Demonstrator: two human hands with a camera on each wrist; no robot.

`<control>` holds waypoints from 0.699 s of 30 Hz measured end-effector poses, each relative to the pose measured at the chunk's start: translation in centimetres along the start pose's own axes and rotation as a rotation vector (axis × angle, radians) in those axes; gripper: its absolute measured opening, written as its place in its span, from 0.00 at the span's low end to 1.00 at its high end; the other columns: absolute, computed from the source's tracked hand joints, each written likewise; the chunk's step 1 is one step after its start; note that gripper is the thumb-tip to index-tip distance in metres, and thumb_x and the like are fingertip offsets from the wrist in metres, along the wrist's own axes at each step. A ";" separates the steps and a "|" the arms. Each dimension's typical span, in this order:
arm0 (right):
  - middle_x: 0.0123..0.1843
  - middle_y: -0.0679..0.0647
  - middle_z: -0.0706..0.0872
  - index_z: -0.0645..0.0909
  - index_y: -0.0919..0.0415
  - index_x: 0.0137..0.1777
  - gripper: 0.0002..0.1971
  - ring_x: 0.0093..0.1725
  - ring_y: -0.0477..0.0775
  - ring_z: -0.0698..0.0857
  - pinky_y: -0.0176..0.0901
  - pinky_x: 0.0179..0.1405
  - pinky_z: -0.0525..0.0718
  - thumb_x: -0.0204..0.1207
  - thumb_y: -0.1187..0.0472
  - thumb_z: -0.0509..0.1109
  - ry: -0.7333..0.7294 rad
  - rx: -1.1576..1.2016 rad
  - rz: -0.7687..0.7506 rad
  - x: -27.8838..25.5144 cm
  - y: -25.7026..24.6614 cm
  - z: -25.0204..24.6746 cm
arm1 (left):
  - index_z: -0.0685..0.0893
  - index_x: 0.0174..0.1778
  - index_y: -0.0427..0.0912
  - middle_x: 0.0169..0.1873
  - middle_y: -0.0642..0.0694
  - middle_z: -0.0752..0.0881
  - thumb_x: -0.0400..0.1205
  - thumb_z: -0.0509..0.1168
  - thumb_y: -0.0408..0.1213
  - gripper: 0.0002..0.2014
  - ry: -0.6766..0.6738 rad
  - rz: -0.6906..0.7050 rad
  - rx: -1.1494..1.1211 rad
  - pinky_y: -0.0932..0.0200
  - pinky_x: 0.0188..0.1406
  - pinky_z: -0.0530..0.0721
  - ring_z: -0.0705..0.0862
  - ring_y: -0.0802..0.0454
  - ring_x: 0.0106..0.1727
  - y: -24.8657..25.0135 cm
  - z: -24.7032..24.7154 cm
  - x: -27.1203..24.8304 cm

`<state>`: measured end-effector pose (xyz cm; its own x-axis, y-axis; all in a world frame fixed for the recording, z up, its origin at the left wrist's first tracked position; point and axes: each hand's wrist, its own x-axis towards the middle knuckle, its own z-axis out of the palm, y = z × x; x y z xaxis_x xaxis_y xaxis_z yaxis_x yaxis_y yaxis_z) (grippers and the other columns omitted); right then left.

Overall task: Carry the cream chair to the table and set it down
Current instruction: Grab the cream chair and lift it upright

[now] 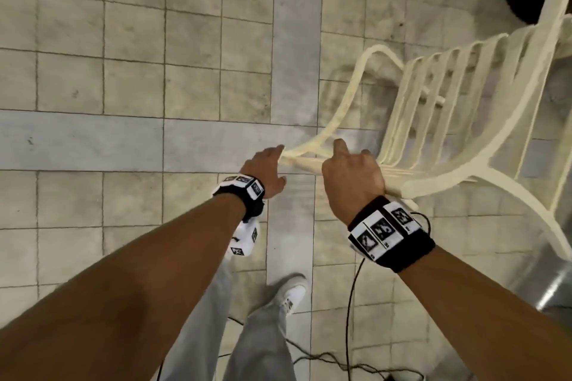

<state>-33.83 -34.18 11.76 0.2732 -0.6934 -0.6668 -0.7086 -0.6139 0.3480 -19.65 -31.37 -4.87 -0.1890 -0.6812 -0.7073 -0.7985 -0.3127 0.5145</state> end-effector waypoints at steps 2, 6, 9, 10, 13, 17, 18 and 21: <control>0.57 0.57 0.78 0.83 0.58 0.52 0.08 0.26 0.52 0.59 0.48 0.41 0.65 0.75 0.63 0.67 0.022 0.046 -0.005 -1.2 0.3 -0.2 | 0.70 0.81 0.46 0.76 0.41 0.79 0.80 0.68 0.48 0.32 -0.043 0.071 0.065 0.40 0.74 0.79 0.78 0.36 0.75 1.7 -0.4 1.3; 0.60 0.58 0.77 0.83 0.58 0.50 0.07 0.26 0.52 0.57 0.47 0.43 0.65 0.74 0.65 0.66 0.039 0.127 -0.024 -3.9 1.1 0.2 | 0.80 0.61 0.43 0.58 0.39 0.87 0.80 0.68 0.46 0.16 -0.088 0.228 0.178 0.42 0.56 0.85 0.85 0.35 0.58 2.0 -0.4 1.6; 0.64 0.60 0.78 0.78 0.57 0.41 0.04 0.24 0.51 0.57 0.48 0.43 0.65 0.71 0.67 0.68 0.077 0.179 -0.002 -6.9 2.6 0.1 | 0.77 0.56 0.40 0.51 0.40 0.86 0.82 0.66 0.44 0.13 -0.032 0.406 0.194 0.47 0.44 0.83 0.86 0.37 0.46 2.2 -0.1 0.1; 0.64 0.61 0.79 0.74 0.57 0.37 0.08 0.23 0.51 0.56 0.48 0.42 0.65 0.69 0.68 0.69 0.101 0.189 0.002 -8.1 3.3 0.0 | 0.76 0.54 0.39 0.49 0.39 0.85 0.83 0.65 0.44 0.12 -0.014 0.449 0.202 0.46 0.43 0.83 0.84 0.38 0.43 2.7 -0.3 -0.9; 0.61 0.61 0.83 0.73 0.58 0.30 0.10 0.21 0.50 0.55 0.47 0.35 0.66 0.64 0.70 0.71 0.174 0.180 0.050 -11.9 6.4 -1.0 | 0.73 0.53 0.40 0.44 0.40 0.82 0.85 0.59 0.49 0.14 0.052 0.565 0.253 0.41 0.38 0.85 0.81 0.39 0.37 4.9 -1.8 -3.6; 0.55 0.55 0.82 0.85 0.61 0.38 0.02 0.22 0.54 0.65 0.44 0.26 0.63 0.66 0.66 0.73 0.263 0.160 0.158 -17.5 12.0 -1.8 | 0.75 0.58 0.40 0.49 0.40 0.81 0.85 0.56 0.53 0.18 0.133 0.680 0.208 0.43 0.41 0.85 0.81 0.41 0.41 9.7 -5.1 -7.5; 0.54 0.54 0.80 0.86 0.60 0.41 0.03 0.23 0.56 0.67 0.45 0.26 0.65 0.68 0.64 0.72 0.276 0.165 0.174 -19.3 13.6 -2.0 | 0.76 0.58 0.41 0.49 0.40 0.81 0.85 0.56 0.53 0.19 0.158 0.714 0.200 0.43 0.42 0.84 0.80 0.41 0.42 11.3 -5.9 -8.7; 0.51 0.51 0.78 0.86 0.56 0.47 0.07 0.24 0.56 0.73 0.45 0.27 0.68 0.72 0.60 0.69 0.330 0.226 0.219 -23.9 17.4 -1.6 | 0.79 0.57 0.40 0.48 0.41 0.82 0.85 0.57 0.53 0.19 0.252 0.773 0.228 0.42 0.43 0.82 0.79 0.42 0.41 16.1 -7.7 -12.0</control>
<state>-51.70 -28.92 34.79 0.2678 -0.9033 -0.3351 -0.8871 -0.3669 0.2801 -25.86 -33.37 15.64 -0.6182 -0.7843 -0.0530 -0.5977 0.4252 0.6797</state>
